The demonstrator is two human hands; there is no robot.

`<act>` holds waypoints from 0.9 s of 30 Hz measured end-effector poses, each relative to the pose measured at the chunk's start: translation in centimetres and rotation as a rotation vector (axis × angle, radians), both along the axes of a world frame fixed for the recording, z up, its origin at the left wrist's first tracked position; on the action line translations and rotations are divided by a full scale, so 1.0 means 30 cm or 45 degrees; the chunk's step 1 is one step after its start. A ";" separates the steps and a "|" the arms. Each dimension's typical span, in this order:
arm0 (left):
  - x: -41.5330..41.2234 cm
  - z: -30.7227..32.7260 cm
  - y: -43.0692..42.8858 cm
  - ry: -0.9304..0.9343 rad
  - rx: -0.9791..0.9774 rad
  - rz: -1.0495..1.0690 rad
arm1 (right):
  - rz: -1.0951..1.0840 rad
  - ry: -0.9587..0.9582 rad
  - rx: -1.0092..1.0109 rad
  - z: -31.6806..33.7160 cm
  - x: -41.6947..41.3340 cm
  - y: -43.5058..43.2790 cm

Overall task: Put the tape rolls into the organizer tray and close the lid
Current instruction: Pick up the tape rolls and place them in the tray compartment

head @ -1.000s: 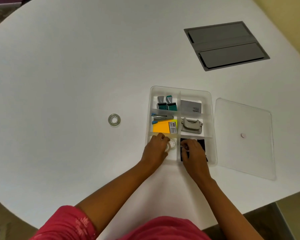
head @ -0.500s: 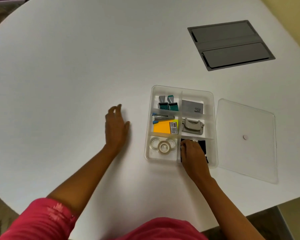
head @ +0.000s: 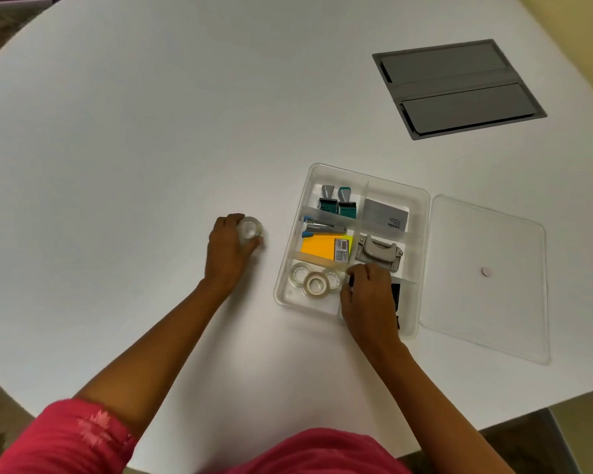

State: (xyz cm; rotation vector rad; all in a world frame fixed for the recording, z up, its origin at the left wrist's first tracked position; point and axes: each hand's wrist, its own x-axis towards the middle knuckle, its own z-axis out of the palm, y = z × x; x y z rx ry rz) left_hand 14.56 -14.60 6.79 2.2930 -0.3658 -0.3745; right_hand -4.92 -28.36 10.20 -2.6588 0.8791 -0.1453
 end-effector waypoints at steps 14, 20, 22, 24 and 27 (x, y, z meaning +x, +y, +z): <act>-0.287 0.091 -0.085 0.287 -0.106 -0.251 | 0.297 -0.137 0.303 0.002 0.115 0.055; -0.244 0.038 -0.021 0.116 -0.018 -0.032 | 0.241 -0.087 0.568 -0.054 0.111 0.052; -0.230 0.017 -0.005 0.187 0.039 -0.066 | 0.230 -0.060 0.655 -0.073 0.114 0.061; -0.229 0.006 0.001 0.260 0.043 -0.090 | 0.171 -0.063 0.716 -0.087 0.126 0.064; -0.239 0.000 -0.004 0.299 0.013 -0.074 | 0.085 -0.079 0.826 -0.107 0.144 0.060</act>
